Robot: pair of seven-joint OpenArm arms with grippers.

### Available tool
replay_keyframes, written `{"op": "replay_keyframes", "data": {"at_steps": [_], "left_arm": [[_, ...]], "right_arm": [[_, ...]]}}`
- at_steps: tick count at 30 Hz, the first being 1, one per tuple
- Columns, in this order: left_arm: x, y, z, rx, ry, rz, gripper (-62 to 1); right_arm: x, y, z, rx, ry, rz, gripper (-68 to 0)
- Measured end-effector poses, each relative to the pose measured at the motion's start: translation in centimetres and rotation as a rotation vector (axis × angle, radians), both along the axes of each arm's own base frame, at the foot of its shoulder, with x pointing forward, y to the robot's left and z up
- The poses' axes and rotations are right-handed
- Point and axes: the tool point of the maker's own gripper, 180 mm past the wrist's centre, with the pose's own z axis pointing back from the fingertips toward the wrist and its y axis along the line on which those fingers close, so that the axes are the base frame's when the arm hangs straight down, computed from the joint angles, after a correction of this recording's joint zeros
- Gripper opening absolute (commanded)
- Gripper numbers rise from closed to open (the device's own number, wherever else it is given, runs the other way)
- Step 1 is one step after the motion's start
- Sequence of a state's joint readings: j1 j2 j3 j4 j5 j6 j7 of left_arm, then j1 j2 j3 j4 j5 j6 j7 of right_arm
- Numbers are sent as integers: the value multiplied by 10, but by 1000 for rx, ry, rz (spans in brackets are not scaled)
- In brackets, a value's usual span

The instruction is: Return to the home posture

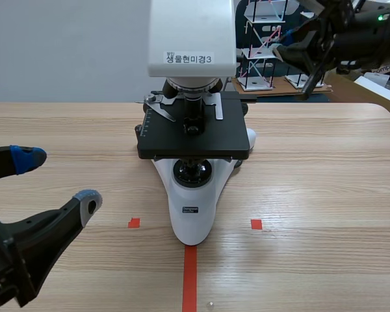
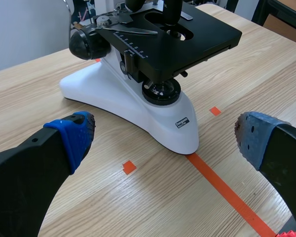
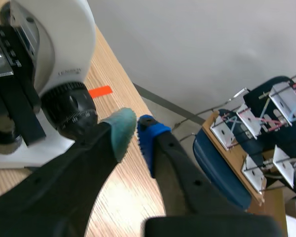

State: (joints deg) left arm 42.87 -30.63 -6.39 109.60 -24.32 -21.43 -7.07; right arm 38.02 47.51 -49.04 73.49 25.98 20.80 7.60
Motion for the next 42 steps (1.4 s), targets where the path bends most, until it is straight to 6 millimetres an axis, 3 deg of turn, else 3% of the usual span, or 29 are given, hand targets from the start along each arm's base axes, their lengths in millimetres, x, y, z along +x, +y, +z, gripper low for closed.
{"op": "replay_keyframes", "data": {"at_steps": [5,9,12,19,27,30,38,42], "left_arm": [[0,0,0,0,0,0,-11],[0,0,0,-1,0,0,-11],[0,0,0,0,0,0,-11],[0,0,0,0,0,0,-11],[0,0,0,0,0,0,-11],[0,0,0,0,0,0,-11],[0,0,0,0,0,0,-11],[0,0,0,0,0,0,-11]], "right_arm": [[-13,-25,4,57,1,-61,-313],[-34,-41,2,152,18,-96,-125],[-50,-56,-7,207,43,-146,-56],[-97,-78,-23,297,83,-216,-51],[-138,-103,-14,456,38,-401,-52],[-155,-99,-10,482,35,-422,-52],[-187,-63,-11,457,105,-334,-52],[-194,-62,-19,440,135,-334,-52]]}}
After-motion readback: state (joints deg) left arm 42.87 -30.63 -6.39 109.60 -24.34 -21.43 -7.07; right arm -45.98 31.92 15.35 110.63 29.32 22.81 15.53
